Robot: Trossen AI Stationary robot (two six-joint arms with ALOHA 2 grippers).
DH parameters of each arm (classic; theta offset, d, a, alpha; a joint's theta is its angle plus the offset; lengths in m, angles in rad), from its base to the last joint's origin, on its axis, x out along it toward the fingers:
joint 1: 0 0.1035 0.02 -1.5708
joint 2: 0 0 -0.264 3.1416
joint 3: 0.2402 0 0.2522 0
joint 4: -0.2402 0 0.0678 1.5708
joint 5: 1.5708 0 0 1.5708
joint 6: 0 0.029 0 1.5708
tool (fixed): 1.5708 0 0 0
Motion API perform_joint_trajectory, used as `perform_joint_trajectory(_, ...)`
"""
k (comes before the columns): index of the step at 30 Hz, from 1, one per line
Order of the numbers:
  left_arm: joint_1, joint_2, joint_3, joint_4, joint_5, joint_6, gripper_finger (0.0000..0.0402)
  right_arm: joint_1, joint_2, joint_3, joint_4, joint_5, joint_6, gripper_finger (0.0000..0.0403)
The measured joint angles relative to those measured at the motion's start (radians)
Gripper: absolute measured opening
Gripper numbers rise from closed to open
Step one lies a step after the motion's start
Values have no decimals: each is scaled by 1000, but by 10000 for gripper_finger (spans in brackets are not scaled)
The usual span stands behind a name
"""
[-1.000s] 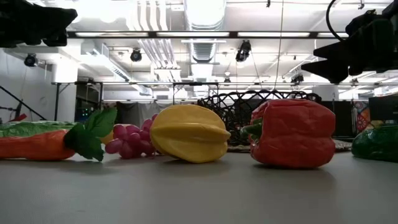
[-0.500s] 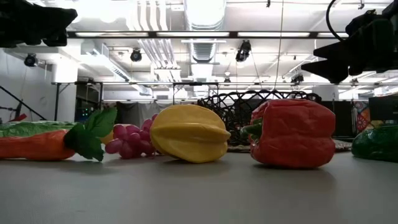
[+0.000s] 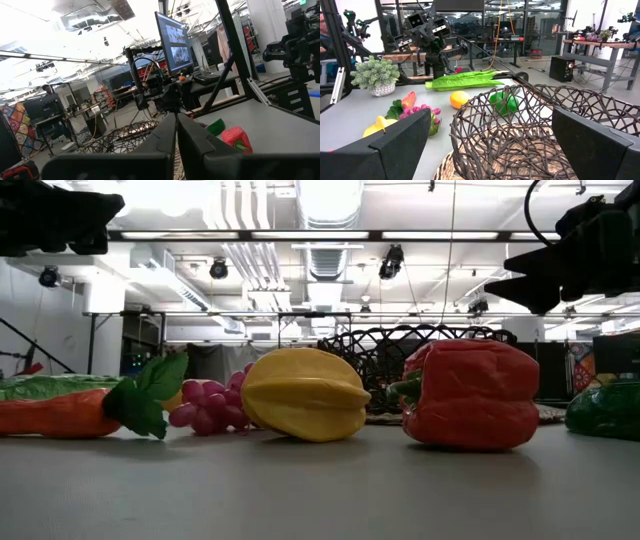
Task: Build produce basket
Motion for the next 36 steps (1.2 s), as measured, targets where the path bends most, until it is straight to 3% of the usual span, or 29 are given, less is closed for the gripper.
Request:
perform_joint_trajectory(3,0,0,0,0,0,0,0,0,0,0,2,0,10,396)
perform_joint_trajectory(9,0,0,0,22,3,-16,0,-2,-1,0,37,1,216,396)
perform_joint_trajectory(16,0,6,0,150,19,-58,0,-2,0,0,39,0,219,396)
perform_joint_trajectory(20,0,17,0,266,63,-83,0,-2,0,0,40,0,218,396)
perform_joint_trajectory(25,0,26,0,295,137,-140,0,-2,0,0,41,0,219,396)
perform_joint_trajectory(32,0,26,0,358,138,-259,0,-2,0,0,69,0,235,396)
perform_joint_trajectory(36,0,31,0,431,130,-254,0,-2,0,0,93,2,233,396)
